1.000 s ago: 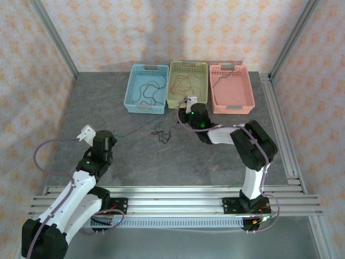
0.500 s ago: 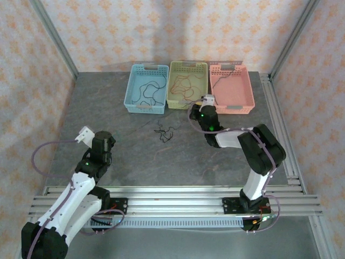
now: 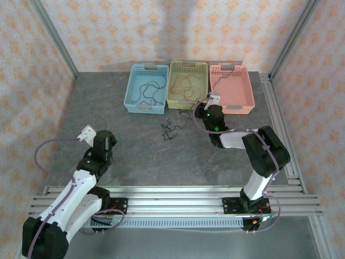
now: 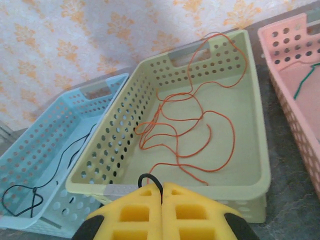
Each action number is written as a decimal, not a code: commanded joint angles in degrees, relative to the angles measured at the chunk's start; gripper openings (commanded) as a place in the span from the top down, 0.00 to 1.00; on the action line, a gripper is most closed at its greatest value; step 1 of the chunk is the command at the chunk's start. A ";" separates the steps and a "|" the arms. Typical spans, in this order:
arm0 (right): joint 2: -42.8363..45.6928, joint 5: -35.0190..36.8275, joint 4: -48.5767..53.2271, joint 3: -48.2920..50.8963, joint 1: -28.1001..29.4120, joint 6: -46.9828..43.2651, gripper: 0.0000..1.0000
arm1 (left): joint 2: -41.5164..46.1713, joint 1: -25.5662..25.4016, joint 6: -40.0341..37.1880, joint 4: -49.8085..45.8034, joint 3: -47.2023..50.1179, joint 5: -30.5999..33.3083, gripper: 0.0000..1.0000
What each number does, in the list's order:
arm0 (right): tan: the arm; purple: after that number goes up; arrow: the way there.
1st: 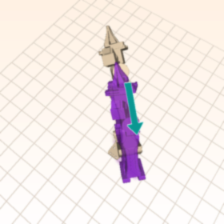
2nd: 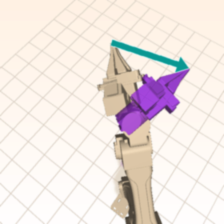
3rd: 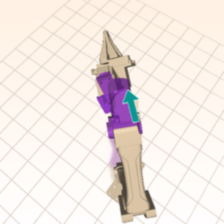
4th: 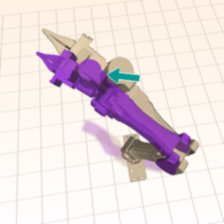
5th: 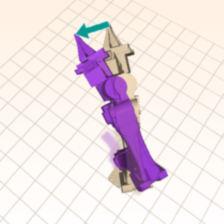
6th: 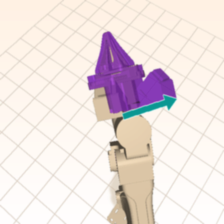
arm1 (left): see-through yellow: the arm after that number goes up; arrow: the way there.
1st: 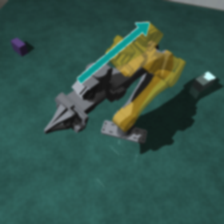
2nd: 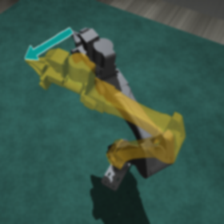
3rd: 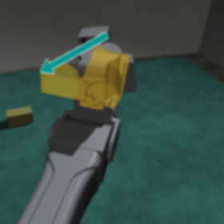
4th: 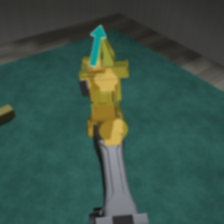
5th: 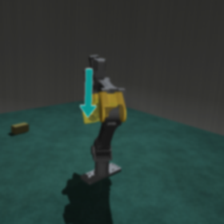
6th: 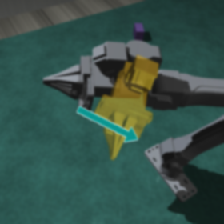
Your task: Untangle the cables
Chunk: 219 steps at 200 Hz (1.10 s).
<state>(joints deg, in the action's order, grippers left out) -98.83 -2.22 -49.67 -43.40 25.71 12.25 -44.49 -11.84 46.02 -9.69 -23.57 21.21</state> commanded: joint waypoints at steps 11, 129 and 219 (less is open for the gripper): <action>0.52 -1.43 -2.85 -0.27 0.02 0.75 1.00 | -3.07 0.45 -5.29 5.41 -1.48 -8.19 1.00; -0.41 -0.02 -1.37 -1.37 -0.04 1.46 1.00 | -17.16 0.04 -6.99 3.93 -24.28 -25.35 1.00; 9.81 10.63 -6.65 8.76 -0.14 -0.65 1.00 | -39.90 -7.71 -10.03 -1.68 -52.96 -29.72 1.00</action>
<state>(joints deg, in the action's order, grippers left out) -93.89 4.73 -53.28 -36.95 25.69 11.75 -79.64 -17.82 38.68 -7.55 -68.12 -5.85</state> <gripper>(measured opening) 0.046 0.044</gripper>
